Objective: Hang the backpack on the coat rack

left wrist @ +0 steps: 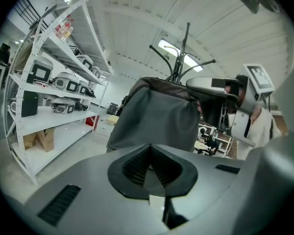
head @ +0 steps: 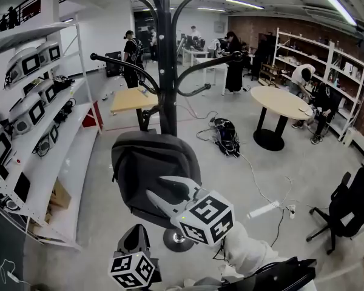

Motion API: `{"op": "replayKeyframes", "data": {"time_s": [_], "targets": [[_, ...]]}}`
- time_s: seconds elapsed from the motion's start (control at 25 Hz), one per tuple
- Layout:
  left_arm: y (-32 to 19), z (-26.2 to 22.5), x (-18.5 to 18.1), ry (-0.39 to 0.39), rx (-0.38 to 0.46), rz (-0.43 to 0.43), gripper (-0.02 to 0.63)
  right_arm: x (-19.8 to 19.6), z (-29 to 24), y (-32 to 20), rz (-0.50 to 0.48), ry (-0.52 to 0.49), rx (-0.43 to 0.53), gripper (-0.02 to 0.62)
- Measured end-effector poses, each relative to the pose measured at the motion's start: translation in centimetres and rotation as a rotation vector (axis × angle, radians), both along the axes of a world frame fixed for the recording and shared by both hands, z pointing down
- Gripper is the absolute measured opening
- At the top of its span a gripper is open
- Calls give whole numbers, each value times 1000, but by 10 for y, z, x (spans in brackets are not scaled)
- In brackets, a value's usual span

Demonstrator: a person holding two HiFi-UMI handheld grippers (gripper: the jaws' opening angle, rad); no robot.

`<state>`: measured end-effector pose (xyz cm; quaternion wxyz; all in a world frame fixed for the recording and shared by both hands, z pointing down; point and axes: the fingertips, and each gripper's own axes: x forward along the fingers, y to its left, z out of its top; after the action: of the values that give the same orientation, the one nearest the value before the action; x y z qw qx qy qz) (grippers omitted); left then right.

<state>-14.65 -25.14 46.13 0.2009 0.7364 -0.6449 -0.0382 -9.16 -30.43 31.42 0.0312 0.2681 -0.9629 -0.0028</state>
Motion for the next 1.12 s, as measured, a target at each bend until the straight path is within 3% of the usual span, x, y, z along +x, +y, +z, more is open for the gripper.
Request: {"op": "replayKeyframes", "data": {"time_s": [0.24, 0.4, 0.56, 0.76, 1.12], "targets": [[4, 4, -13, -5, -9, -44, 3, -32, 51, 15, -62, 39, -131, 86], [8, 11, -17, -13, -24, -71, 3, -34, 110, 14, -16, 92, -233, 66], [11, 21, -19, -22, -46, -96, 3, -30, 159, 17, 48, 170, -274, 49], [12, 32, -16, -21, -69, -120, 3, -27, 192, 27, 53, 228, -316, 12], [14, 35, 0, -32, -59, -141, 3, -16, 204, 37, 42, 146, -400, 12]]}}
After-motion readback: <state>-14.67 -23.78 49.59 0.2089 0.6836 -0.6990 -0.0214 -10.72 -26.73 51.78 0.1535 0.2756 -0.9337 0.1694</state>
